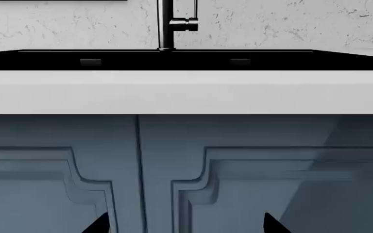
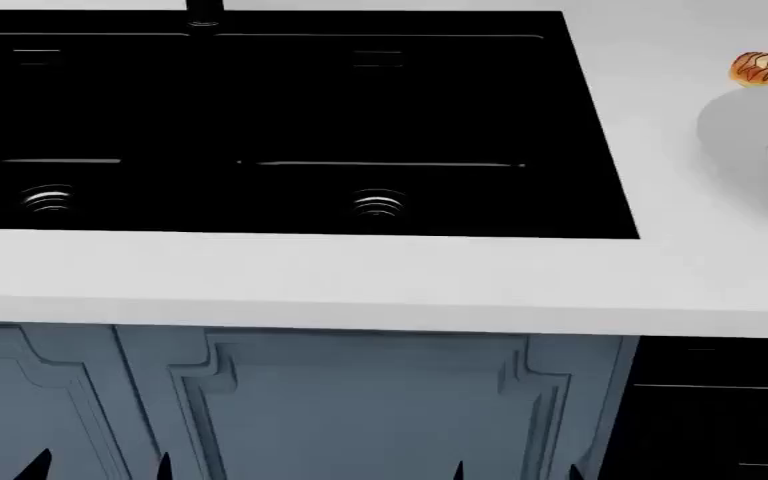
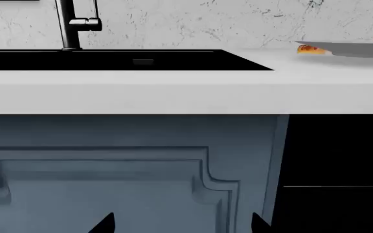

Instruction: Place the pastries on the plates.

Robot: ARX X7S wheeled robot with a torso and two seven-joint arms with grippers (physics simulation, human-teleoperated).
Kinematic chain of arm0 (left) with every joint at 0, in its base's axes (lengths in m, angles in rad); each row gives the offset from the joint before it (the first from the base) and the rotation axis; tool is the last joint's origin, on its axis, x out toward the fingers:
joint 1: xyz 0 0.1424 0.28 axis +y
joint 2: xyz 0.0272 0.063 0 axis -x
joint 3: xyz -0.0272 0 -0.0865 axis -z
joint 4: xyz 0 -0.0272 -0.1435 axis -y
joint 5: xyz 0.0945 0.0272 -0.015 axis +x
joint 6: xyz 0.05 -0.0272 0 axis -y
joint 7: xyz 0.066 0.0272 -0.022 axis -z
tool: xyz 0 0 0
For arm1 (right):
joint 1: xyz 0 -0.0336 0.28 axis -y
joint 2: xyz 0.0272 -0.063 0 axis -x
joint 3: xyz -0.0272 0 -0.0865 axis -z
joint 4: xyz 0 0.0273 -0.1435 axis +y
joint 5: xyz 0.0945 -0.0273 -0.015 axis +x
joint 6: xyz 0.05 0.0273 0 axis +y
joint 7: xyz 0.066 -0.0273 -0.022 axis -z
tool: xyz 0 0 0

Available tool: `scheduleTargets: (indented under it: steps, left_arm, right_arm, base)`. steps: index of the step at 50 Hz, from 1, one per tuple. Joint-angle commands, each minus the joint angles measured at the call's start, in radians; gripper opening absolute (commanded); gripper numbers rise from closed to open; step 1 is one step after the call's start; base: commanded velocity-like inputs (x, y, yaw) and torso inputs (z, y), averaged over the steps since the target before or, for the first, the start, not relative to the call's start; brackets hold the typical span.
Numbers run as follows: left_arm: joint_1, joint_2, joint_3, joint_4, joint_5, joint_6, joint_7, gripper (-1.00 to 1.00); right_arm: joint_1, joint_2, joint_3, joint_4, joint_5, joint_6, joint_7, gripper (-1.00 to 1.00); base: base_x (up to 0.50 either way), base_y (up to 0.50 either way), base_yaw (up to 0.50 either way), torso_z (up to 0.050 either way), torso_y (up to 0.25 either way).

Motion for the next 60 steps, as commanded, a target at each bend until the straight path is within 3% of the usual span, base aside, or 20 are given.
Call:
scheduleTargets:
  steps: [1,12,27,60]
  left_arm:
    - [0.002,-0.025,0.028,0.009,-0.025,-0.007,-0.028,1.0]
    - [0.083,-0.046,0.079,0.065,-0.034,0.02,-0.061,1.0]
    - [0.066,-0.076,0.115,0.049,-0.032,0.023,-0.091,1.0]
    - [0.043,-0.114,0.142,0.057,-0.084,-0.039,-0.135,1.0]
  right_arm:
    - [-0.004,0.021,-0.026,-0.019,0.021,0.015,0.026,1.0]
    - [-0.03,0.055,-0.052,-0.028,0.031,0.012,0.072,1.0]
    - [-0.035,0.076,-0.074,-0.008,0.043,0.013,0.108,1.0]
    - [-0.059,0.116,-0.111,-0.022,0.068,0.021,0.16,1.0]
  base:
    - [0.0,0.0,0.0,0.0,0.0]
    - [0.0,0.0,0.0,0.0,0.0]
    - [0.0,0.0,0.0,0.0,0.0]
    - [0.0,0.0,0.0,0.05,0.0]
